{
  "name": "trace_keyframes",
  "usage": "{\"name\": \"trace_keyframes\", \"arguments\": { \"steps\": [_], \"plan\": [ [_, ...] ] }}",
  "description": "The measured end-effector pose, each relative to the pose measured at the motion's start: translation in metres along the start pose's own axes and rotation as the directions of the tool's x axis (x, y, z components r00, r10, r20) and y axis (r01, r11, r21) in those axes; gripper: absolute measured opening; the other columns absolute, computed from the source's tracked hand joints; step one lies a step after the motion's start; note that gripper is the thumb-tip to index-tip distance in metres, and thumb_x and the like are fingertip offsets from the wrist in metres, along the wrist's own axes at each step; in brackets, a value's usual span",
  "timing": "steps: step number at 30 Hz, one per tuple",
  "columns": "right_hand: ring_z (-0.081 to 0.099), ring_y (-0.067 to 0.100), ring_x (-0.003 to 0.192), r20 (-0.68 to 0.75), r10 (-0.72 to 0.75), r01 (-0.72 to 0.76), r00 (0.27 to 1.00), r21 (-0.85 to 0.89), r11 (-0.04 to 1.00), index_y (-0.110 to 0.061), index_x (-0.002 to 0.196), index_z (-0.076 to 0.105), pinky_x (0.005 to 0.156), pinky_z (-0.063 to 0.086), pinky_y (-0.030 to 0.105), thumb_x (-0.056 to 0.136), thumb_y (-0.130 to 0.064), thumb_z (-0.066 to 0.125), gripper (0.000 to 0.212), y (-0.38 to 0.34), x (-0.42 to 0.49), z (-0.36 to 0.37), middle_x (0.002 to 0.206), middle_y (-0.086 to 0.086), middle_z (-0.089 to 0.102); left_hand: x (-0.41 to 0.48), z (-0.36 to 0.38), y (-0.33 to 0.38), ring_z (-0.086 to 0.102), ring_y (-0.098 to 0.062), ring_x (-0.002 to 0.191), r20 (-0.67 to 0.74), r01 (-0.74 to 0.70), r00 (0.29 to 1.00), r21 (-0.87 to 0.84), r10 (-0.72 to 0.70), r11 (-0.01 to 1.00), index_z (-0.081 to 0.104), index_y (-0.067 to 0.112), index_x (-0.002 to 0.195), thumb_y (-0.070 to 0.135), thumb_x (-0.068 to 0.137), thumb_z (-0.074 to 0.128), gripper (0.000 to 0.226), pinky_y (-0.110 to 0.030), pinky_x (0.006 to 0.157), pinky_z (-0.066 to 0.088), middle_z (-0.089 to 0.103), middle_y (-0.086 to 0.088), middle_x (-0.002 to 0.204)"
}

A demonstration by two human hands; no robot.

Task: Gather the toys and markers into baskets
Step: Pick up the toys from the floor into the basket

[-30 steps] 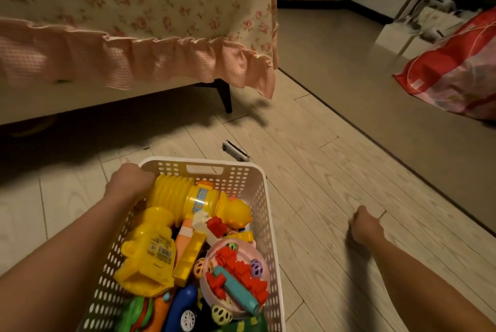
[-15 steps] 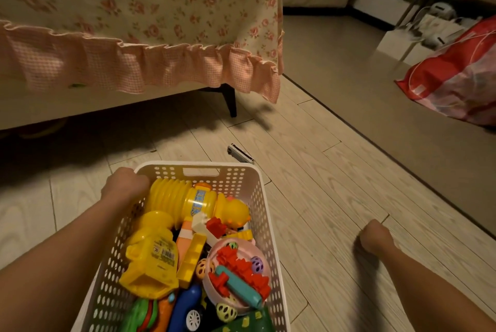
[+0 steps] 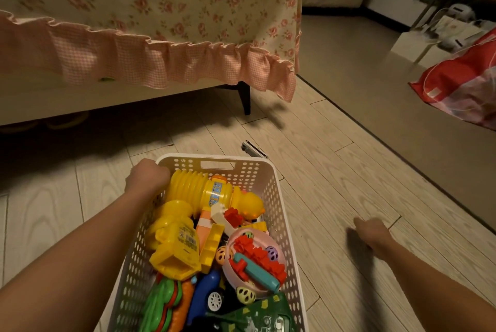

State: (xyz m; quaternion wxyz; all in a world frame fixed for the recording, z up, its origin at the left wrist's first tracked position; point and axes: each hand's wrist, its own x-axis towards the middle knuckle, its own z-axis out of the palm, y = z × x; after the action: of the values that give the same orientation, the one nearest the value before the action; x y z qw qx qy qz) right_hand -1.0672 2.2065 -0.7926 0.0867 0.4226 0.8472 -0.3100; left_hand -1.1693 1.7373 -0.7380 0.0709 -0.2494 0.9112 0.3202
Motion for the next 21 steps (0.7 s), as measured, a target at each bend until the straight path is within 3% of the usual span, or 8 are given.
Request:
{"name": "trace_keyframes", "arguments": {
  "steps": [4, 7, 9, 12, 15, 19, 21],
  "plan": [
    [0.033, 0.016, 0.057, 0.075, -0.334, 0.296, 0.94, 0.31, 0.903, -0.013, 0.07, 0.042, 0.055, 0.03, 0.03, 0.097, -0.019, 0.041, 0.028, -0.092, -0.061, 0.002, 0.065, 0.006, 0.038, -0.005, -0.001, 0.0, 0.052, -0.028, 0.079, -0.03, -0.012, 0.999, 0.005, 0.012, 1.0, 0.058, 0.001, 0.111, 0.021, 0.091, 0.053, 0.029, -0.035, 0.064, 0.039, 0.054, -0.012, 0.089],
    [0.04, 0.008, 0.056, 0.088, -0.64, 0.601, 0.763, 0.267, 0.753, -0.006, 0.076, 0.055, 0.055, 0.031, 0.024, 0.1, -0.024, 0.045, 0.031, -0.149, -0.127, 0.0, 0.068, -0.001, 0.048, -0.007, -0.001, 0.0, 0.052, -0.028, 0.079, -0.028, -0.015, 0.999, 0.007, 0.015, 1.0, 0.058, 0.002, 0.112, 0.022, 0.091, 0.053, 0.029, -0.034, 0.063, 0.039, 0.054, -0.012, 0.09],
    [0.048, -0.003, 0.061, 0.238, -0.747, 0.725, 0.621, 0.187, 0.663, -0.008, 0.085, 0.062, 0.059, 0.035, 0.019, 0.101, -0.029, 0.047, 0.03, -0.165, -0.163, 0.006, 0.075, -0.01, 0.057, -0.006, -0.002, 0.0, 0.052, -0.029, 0.079, -0.016, -0.013, 1.0, -0.002, 0.013, 1.0, 0.057, 0.002, 0.113, 0.024, 0.092, 0.053, 0.031, -0.034, 0.065, 0.04, 0.055, -0.013, 0.091],
    [0.055, 0.004, 0.074, 0.497, -0.746, 0.827, 0.443, 0.095, 0.554, -0.019, 0.082, 0.062, 0.065, 0.04, 0.021, 0.098, -0.031, 0.054, 0.021, -0.164, -0.195, 0.024, 0.083, -0.007, 0.062, -0.007, -0.003, 0.0, 0.053, -0.029, 0.08, -0.003, 0.004, 1.0, -0.013, -0.004, 1.0, 0.058, 0.002, 0.115, 0.024, 0.091, 0.055, 0.033, -0.035, 0.066, 0.042, 0.056, -0.014, 0.093],
    [0.057, 0.011, 0.081, 0.57, -0.752, 0.914, 0.331, 0.003, 0.405, -0.015, 0.087, 0.063, 0.068, 0.042, 0.021, 0.094, -0.028, 0.059, 0.015, -0.151, -0.205, 0.041, 0.089, 0.0, 0.064, -0.008, -0.005, 0.0, 0.053, -0.03, 0.082, 0.008, 0.007, 1.0, -0.014, -0.007, 1.0, 0.057, 0.002, 0.113, 0.023, 0.09, 0.055, 0.031, -0.035, 0.067, 0.042, 0.055, -0.014, 0.093],
    [0.058, 0.013, 0.089, 0.607, -0.751, 0.941, 0.262, 0.01, 0.337, -0.017, 0.097, 0.065, 0.08, 0.049, 0.033, 0.092, -0.033, 0.061, 0.017, -0.145, -0.209, 0.043, 0.098, -0.001, 0.065, -0.005, -0.008, -0.001, 0.056, -0.034, 0.09, 0.026, 0.005, 1.0, -0.035, -0.004, 0.999, 0.056, 0.002, 0.113, 0.023, 0.09, 0.055, 0.031, -0.036, 0.073, 0.044, 0.055, -0.015, 0.094],
    [0.059, 0.011, 0.091, 0.607, -0.753, 0.942, 0.253, 0.023, 0.335, -0.019, 0.101, 0.066, 0.083, 0.049, 0.033, 0.095, -0.033, 0.057, 0.018, -0.146, -0.209, 0.039, 0.101, -0.004, 0.066, -0.003, -0.008, 0.0, 0.057, -0.036, 0.092, 0.037, 0.017, 0.999, -0.046, -0.015, 0.999, 0.056, 0.002, 0.114, 0.022, 0.09, 0.055, 0.032, -0.038, 0.077, 0.047, 0.055, -0.015, 0.094]
  ]
}}
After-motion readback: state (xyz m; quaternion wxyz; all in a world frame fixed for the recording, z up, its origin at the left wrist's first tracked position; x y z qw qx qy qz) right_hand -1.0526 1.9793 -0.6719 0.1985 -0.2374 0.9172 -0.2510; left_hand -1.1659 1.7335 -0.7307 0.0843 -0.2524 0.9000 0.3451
